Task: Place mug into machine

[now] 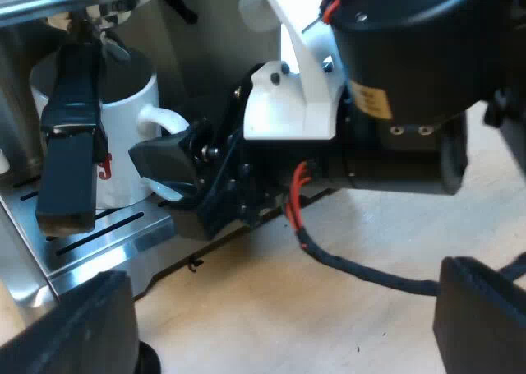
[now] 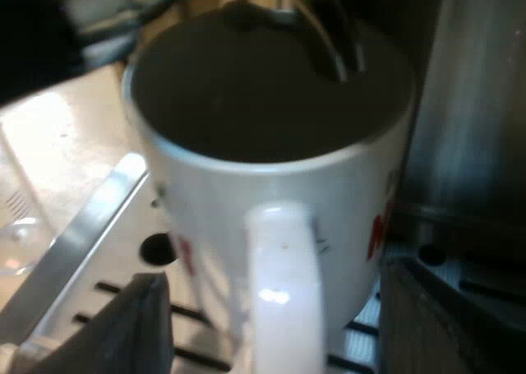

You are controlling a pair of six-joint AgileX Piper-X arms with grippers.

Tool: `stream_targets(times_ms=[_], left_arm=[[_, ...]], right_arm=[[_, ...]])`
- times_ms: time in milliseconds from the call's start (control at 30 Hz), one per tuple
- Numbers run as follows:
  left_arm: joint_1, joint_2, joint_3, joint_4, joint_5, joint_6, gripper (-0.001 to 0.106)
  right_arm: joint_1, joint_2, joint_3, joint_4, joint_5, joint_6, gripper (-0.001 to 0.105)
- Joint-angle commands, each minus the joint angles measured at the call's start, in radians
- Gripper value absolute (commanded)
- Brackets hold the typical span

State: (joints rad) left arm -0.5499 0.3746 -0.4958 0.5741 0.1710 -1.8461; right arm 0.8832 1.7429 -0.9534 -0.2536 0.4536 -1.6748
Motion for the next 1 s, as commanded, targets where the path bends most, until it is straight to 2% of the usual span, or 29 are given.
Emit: stream_targets(times_ms=[33, 233, 533, 767, 867, 1000], left_arm=[[-0.005, -0.002, -0.009, -0.010, 0.002, 0.014, 0.081], [-0.005, -0.002, -0.009, -0.010, 0.002, 0.014, 0.081], [-0.005, -0.002, -0.009, -0.010, 0.002, 0.014, 0.081], [-0.005, -0.002, -0.009, -0.023, -0.001, 0.026, 0.081], [-0.005, -0.002, -0.009, -0.051, 0.020, 0.026, 0.081], [-0.005, -0.002, -0.009, -0.100, 0.109, 0.026, 0.081]], right_arm=[[0.013, -0.038, -0.010, 0.038, -0.003, -0.005, 0.056], [0.044, -0.101, -0.008, 0.089, 0.045, -0.004, 0.056], [0.081, -0.208, 0.009, 0.248, 0.043, -0.004, 0.056], [0.123, -0.367, 0.108, 0.297, 0.039, -0.004, 0.056], [0.124, -0.448, 0.159, 0.297, 0.014, -0.004, 0.056], [0.124, -0.553, 0.210, 0.305, -0.027, -0.004, 0.056]])
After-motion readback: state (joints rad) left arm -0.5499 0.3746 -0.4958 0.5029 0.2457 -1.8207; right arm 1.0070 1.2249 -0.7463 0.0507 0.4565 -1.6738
